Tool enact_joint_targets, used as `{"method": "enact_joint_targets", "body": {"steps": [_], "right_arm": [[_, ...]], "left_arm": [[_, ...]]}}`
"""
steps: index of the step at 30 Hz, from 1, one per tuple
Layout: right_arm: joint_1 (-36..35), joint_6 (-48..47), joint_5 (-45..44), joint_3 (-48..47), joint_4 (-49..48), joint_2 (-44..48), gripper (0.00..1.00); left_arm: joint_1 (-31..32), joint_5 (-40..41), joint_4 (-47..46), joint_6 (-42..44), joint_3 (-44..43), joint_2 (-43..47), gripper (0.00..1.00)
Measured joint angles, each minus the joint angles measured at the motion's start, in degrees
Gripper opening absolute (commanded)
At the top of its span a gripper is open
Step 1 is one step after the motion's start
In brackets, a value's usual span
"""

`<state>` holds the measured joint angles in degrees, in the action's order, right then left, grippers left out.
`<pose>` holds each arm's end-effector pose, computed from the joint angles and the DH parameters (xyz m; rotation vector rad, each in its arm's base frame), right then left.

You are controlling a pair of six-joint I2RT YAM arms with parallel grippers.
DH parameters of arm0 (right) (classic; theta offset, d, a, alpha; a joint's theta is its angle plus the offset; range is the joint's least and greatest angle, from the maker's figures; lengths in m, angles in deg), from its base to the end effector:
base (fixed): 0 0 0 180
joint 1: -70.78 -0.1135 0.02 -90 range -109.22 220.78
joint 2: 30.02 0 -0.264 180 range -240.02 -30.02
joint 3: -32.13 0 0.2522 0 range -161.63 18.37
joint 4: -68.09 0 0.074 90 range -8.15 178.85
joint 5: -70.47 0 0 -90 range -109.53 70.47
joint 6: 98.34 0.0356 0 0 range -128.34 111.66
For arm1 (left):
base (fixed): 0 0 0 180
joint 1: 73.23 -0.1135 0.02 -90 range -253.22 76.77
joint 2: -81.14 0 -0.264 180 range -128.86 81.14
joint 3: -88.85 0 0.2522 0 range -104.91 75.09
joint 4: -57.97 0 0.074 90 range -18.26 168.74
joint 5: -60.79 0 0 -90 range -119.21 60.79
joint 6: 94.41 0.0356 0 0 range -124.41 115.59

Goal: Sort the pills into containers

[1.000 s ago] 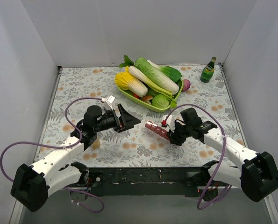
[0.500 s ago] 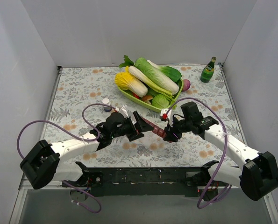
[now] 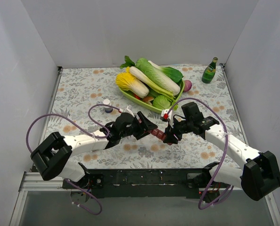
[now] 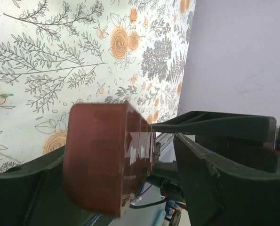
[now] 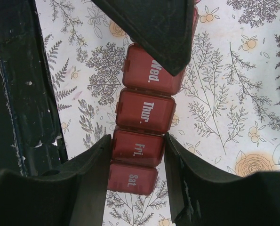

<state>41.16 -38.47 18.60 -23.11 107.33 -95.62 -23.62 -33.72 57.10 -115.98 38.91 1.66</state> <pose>0.1849 0.1304 0.2309 -1.4130 1.8668 0.7989 0.1840 -0.2206 0.1962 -1.2950 2.2756 -1.5480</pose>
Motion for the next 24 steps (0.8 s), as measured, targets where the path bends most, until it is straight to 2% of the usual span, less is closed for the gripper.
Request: {"method": "enact_joint_targets", "body": {"steps": [2, 5, 6, 9, 10, 13, 14, 17, 20, 24], "right_arm": [[0.0, 0.0, 0.1, 0.0, 0.0, 0.0, 0.25], [0.0, 0.1, 0.2, 0.0, -0.1, 0.0, 0.25], [0.0, 0.2, 0.2, 0.0, -0.1, 0.0, 0.25], [0.0, 0.5, 0.2, 0.0, 0.0, 0.0, 0.26], [0.0, 0.6, 0.1, 0.0, 0.0, -0.1, 0.27], [0.0, 0.9, 0.0, 0.0, -0.1, -0.1, 0.38], [0.0, 1.0, 0.1, 0.0, -0.2, -0.1, 0.56], [0.0, 1.1, 0.3, 0.0, -0.2, -0.1, 0.85], [0.4, 0.9, 1.3, -0.4, 0.5, 0.0, 0.89], [2.5, 1.0, 3.3, -3.0, 2.3, 0.0, 0.89]], "left_arm": [[0.4, 0.7, -0.4, -0.5, -0.6, -1.2, 0.59], [1.0, 1.5, -0.7, -1.2, -1.4, -2.9, 0.45], [1.2, 1.7, -0.8, -1.4, -1.5, -3.3, 0.35], [1.7, 2.1, -1.3, -2.2, -1.6, -3.7, 0.26], [1.9, 2.1, -1.8, -2.4, -1.8, -3.7, 0.19], [2.0, 2.3, -2.4, -2.8, -1.9, -3.7, 0.09], [2.0, 2.3, -2.4, -2.9, -1.9, -3.7, 0.07], [2.0, 2.4, -2.6, -2.9, -1.7, -3.5, 0.03], [2.0, 3.0, -2.5, -2.9, -0.6, -2.6, 0.0], [2.0, 4.5, -1.9, -2.9, 1.0, 0.0, 0.0]]}}
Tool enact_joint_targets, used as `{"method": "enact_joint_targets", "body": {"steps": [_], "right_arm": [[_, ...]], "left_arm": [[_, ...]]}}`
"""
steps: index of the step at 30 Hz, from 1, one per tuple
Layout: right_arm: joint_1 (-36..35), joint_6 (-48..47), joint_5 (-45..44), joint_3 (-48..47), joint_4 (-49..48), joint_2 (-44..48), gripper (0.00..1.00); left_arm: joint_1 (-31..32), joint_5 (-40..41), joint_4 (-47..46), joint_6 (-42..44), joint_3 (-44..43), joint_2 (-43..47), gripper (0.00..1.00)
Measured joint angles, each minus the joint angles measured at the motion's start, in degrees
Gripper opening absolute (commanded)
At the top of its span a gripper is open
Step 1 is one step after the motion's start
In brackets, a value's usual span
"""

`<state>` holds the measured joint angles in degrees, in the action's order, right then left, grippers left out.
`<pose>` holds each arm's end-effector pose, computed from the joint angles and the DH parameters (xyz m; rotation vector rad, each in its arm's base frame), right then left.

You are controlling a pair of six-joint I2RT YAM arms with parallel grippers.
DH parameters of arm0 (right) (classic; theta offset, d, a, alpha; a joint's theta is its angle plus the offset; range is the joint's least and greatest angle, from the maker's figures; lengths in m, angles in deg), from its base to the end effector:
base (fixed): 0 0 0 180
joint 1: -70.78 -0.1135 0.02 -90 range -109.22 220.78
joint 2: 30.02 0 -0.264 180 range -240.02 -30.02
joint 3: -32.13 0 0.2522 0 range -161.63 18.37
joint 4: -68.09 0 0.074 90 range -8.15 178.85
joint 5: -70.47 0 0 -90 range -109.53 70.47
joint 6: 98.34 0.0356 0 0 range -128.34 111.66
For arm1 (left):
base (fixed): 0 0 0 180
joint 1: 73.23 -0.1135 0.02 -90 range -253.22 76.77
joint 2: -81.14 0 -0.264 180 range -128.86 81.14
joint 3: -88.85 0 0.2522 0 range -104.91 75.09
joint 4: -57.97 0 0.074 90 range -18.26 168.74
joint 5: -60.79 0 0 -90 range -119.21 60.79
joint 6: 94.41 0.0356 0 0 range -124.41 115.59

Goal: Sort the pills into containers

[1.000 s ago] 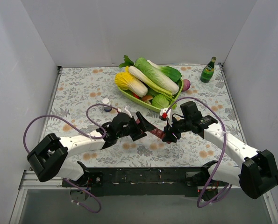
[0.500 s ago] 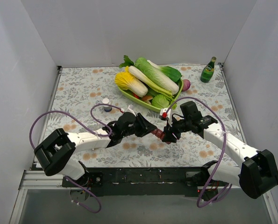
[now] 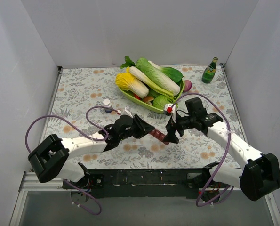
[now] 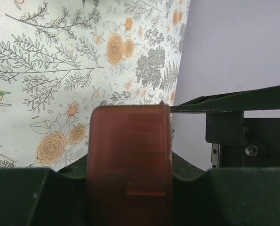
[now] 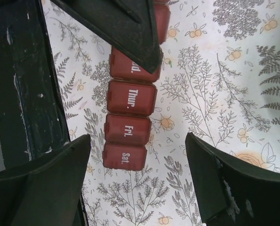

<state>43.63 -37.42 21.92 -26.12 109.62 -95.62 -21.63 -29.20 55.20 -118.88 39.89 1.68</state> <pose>0.1915 0.1247 0.2458 -1.3634 1.8634 0.8504 0.1777 -0.2242 0.1940 -1.3491 2.2069 -1.5509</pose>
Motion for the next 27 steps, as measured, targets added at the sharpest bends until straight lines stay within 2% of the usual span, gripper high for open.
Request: {"method": "enact_joint_targets", "body": {"steps": [10, 15, 22, 27], "right_arm": [[0.7, 1.3, 0.0, -1.8, 3.8, 0.0, 0.86], [-0.4, 1.9, -1.4, -1.8, 3.9, 0.0, 0.77], [-1.8, 1.9, -2.8, -1.4, 3.7, -0.6, 0.79], [-2.1, 1.9, -3.8, -1.4, 3.4, -2.3, 0.62]], "left_arm": [[0.0, 4.2, 1.0, 0.0, 0.3, 5.0, 0.0], [0.0, 5.3, 2.6, 0.0, 0.3, 5.0, 0.0], [0.0, 5.8, 3.0, 0.0, 0.4, 5.1, 0.0], [0.0, 5.8, 2.9, 0.0, 1.0, 5.4, 0.0]]}}
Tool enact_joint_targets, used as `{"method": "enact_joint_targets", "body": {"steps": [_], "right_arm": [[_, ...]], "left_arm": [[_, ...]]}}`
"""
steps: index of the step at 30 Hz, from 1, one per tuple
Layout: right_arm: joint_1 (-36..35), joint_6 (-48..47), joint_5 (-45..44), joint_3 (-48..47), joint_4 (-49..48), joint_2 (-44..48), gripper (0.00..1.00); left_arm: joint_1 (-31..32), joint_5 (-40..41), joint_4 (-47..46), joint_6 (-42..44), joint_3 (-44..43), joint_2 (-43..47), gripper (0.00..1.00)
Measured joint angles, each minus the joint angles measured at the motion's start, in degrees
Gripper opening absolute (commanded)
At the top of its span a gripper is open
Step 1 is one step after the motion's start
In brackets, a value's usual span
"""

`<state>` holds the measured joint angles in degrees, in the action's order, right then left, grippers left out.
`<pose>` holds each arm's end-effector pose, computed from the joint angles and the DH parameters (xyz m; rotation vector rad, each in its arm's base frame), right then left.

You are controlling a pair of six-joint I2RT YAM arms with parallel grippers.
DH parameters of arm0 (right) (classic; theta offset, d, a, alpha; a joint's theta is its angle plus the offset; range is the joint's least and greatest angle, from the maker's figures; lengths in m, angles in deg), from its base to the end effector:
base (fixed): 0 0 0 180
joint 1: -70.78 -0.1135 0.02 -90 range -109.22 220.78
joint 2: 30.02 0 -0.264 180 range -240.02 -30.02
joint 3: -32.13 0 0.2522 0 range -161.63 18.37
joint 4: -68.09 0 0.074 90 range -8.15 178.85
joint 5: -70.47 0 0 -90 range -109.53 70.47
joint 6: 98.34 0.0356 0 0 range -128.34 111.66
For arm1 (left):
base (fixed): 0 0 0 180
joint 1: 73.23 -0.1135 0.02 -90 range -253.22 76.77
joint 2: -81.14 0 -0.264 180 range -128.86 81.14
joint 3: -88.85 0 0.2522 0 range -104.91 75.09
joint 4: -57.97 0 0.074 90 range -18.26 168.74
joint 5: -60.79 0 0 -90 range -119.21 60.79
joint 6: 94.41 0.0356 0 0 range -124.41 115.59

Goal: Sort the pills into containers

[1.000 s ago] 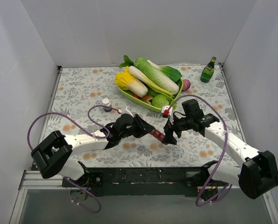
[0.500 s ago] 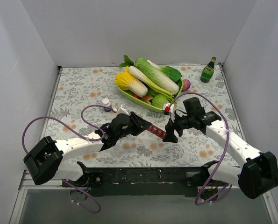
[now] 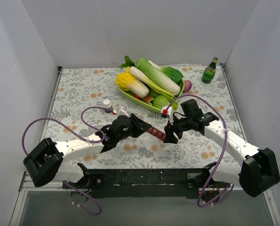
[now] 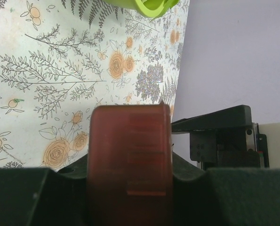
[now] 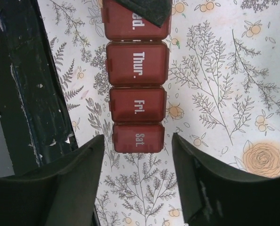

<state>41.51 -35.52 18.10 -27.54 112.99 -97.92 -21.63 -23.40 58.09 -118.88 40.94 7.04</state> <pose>0.1914 0.1322 0.2402 -1.3702 1.9784 0.8291 0.1718 -0.2110 0.2076 -1.3701 2.0905 -1.5249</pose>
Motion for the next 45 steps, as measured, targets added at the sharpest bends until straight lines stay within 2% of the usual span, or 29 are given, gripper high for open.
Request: {"method": "enact_joint_targets", "body": {"steps": [3, 8, 13, 22, 24, 26, 28, 34, 38, 39, 42, 43, 45], "right_arm": [[0.0, 0.0, -0.2, 0.0, 0.0, -0.1, 0.59], [-0.1, 0.2, -0.2, 0.0, -0.5, -0.3, 0.65], [-0.1, 0.3, -0.3, 0.0, -1.3, -0.9, 0.63], [-0.2, 0.4, -0.6, 0.0, -1.8, -1.8, 0.77], [-0.3, 0.5, -0.8, 0.0, -2.1, -2.0, 0.76], [-0.4, 0.4, -1.0, 0.0, -2.5, -2.0, 0.7], [-0.5, 0.4, -1.1, 0.0, -2.6, -2.0, 0.69], [-0.9, 0.4, -1.1, 0.0, -2.6, -2.5, 0.76], [-1.1, 0.5, -1.4, 0.0, -3.0, -3.1, 0.76], [-1.1, 0.5, -1.5, 0.0, -3.0, -3.3, 0.75], [-1.1, 0.4, -1.4, 0.0, -3.1, -3.7, 0.59], [-1.1, 0.5, -1.4, 0.0, -3.0, -3.7, 0.48], [-1.3, 0.3, -1.0, 0.0, -3.1, -3.7, 0.41]], "left_arm": [[0.0, 0.0, -0.1, 0.0, 0.1, 0.2, 0.0], [0.0, 0.0, -0.6, 0.0, 0.9, 1.0, 0.0], [0.0, 0.0, -1.2, 0.0, 1.5, 1.1, 0.0], [0.0, -0.3, -1.9, 0.0, 2.0, 1.1, 0.0], [0.0, -0.3, -2.1, 0.0, 2.1, 1.2, 0.0], [0.0, -0.3, -2.3, 0.0, 2.4, 1.2, 0.0], [0.0, -0.2, -2.5, 0.0, 2.6, 1.2, 0.0], [0.0, -0.2, -3.0, 0.0, 2.7, 1.3, 0.0], [0.0, -0.3, -3.5, 0.0, 2.8, 1.3, 0.0], [0.0, -0.4, -3.5, 0.0, 2.9, 1.3, 0.0], [0.0, -0.3, -3.6, 0.0, 2.9, 1.3, 0.0], [0.0, -0.3, -3.6, 0.0, 2.9, 1.3, 0.0], [0.0, 0.0, -3.6, 0.0, 2.9, 1.3, 0.0]]}}
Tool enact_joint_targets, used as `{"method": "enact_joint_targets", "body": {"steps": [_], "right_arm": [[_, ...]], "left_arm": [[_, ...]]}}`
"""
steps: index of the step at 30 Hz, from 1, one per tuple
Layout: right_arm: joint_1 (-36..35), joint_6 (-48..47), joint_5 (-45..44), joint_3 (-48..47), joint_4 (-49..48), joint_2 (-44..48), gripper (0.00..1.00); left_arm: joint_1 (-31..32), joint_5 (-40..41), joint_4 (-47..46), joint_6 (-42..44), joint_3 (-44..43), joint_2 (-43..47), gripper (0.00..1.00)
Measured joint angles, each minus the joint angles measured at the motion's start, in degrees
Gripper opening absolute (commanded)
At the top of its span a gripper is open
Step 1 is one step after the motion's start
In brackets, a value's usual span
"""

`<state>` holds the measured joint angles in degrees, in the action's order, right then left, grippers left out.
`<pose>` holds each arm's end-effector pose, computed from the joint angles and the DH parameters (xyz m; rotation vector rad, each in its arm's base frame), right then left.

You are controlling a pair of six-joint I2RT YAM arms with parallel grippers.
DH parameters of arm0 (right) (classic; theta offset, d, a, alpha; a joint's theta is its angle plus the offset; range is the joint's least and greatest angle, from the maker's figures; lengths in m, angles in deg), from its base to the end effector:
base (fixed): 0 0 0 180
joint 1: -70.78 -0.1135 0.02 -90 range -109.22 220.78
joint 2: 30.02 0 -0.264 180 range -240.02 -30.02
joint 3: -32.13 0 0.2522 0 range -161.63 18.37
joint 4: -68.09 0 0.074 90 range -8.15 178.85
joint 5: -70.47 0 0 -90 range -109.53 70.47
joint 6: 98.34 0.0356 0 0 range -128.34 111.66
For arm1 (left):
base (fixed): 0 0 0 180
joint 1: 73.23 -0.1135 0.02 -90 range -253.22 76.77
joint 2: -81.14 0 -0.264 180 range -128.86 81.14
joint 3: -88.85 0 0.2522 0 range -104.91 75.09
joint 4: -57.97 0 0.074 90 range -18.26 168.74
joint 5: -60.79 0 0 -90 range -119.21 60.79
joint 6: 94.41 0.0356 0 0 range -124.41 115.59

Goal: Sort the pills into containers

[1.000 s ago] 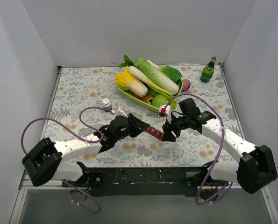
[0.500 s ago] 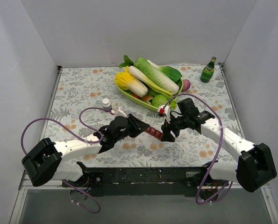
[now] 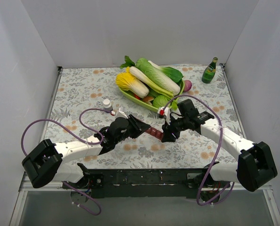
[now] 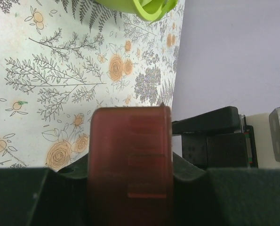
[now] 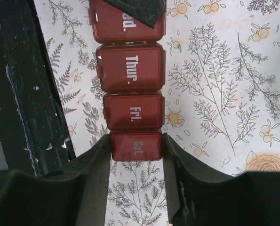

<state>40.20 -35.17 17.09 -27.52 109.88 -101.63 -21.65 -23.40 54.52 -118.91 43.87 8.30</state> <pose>0.1993 0.1425 0.2290 -1.3880 1.9906 0.8238 0.1673 -0.2052 0.2027 -1.3582 2.0652 -1.5649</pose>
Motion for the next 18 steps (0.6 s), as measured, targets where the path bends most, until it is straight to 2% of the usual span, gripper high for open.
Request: {"method": "enact_joint_targets", "body": {"steps": [2, 5, 18], "right_arm": [[-0.1, 0.0, 0.3, 0.0, 0.2, 0.0, 0.34], [-0.1, -0.3, 1.1, 0.0, 0.4, 0.0, 0.31], [1.9, -3.6, 8.2, 0.0, 5.9, 0.8, 0.29]], "left_arm": [[0.0, 0.2, 0.0, 0.0, 0.0, 0.0, 0.0], [0.0, 0.2, 0.0, 0.0, 0.0, 0.0, 0.0], [-0.9, -5.8, -2.1, 4.0, 0.7, 0.0, 0.0]]}}
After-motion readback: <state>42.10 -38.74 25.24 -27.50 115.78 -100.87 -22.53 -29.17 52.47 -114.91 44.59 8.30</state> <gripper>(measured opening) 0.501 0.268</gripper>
